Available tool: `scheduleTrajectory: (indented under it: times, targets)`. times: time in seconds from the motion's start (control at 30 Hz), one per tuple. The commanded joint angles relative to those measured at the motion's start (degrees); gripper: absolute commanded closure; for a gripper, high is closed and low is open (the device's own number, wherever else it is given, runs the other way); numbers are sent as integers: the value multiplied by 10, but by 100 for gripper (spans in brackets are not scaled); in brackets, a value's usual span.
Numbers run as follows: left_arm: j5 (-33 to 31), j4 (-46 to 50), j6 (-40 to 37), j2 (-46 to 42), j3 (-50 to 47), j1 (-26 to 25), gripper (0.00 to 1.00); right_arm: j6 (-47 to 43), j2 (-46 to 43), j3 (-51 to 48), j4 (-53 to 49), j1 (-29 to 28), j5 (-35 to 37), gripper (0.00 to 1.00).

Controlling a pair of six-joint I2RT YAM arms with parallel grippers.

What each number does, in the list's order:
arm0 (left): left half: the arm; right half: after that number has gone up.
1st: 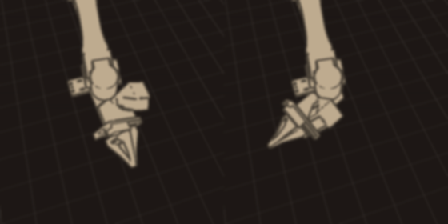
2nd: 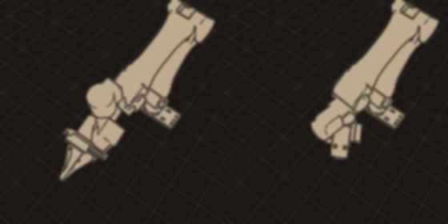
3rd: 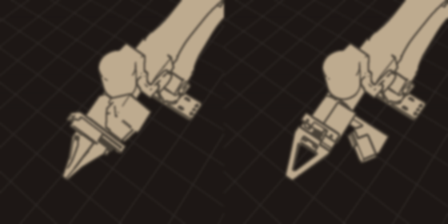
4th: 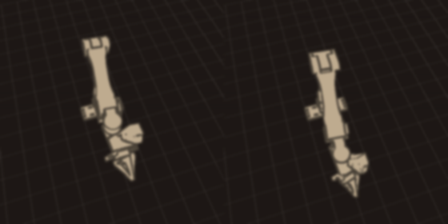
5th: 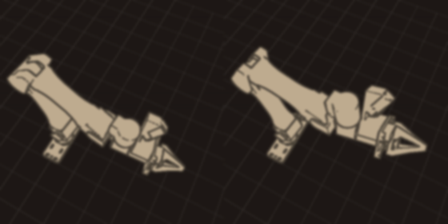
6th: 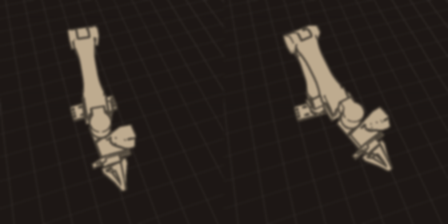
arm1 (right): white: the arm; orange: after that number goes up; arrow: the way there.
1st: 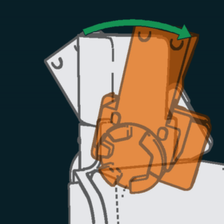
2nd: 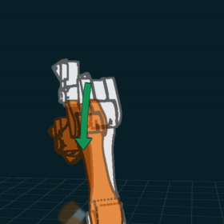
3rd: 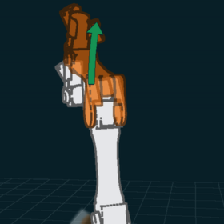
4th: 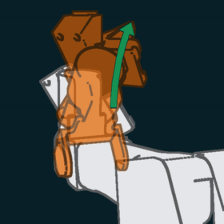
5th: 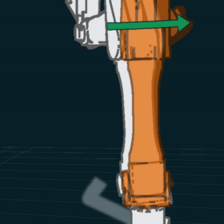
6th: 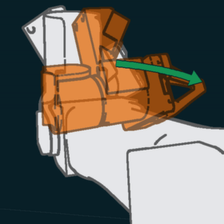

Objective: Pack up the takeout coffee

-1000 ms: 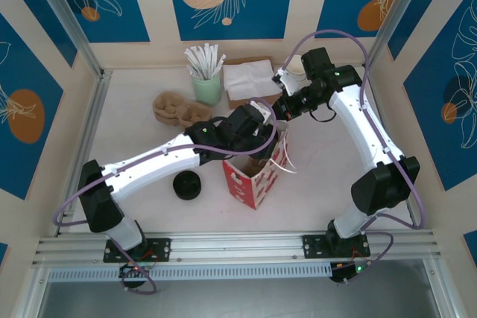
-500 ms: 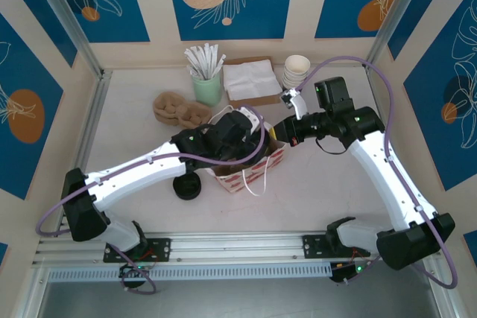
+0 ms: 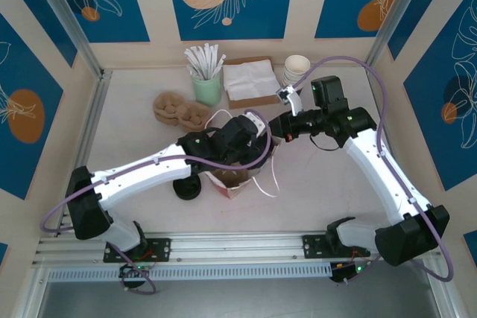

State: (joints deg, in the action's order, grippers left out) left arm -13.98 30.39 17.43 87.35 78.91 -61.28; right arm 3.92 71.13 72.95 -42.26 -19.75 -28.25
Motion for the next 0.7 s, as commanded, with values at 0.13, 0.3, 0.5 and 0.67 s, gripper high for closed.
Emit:
scheduleTrajectory:
  times: [0.13,0.3,0.5,0.67]
  targets:
    - [-48,-12,7,18,-1,-7,34,-42,23,1,30,1,-51,100]
    - [-90,4,13,39,7,-8,34,-52,14,-23,49,-3,-67,100]
    - [-133,22,20,63,16,-8,35,-63,6,-35,59,-2,-77,100]
    - [-125,10,27,73,13,-8,34,-79,1,-38,59,-1,-69,100]
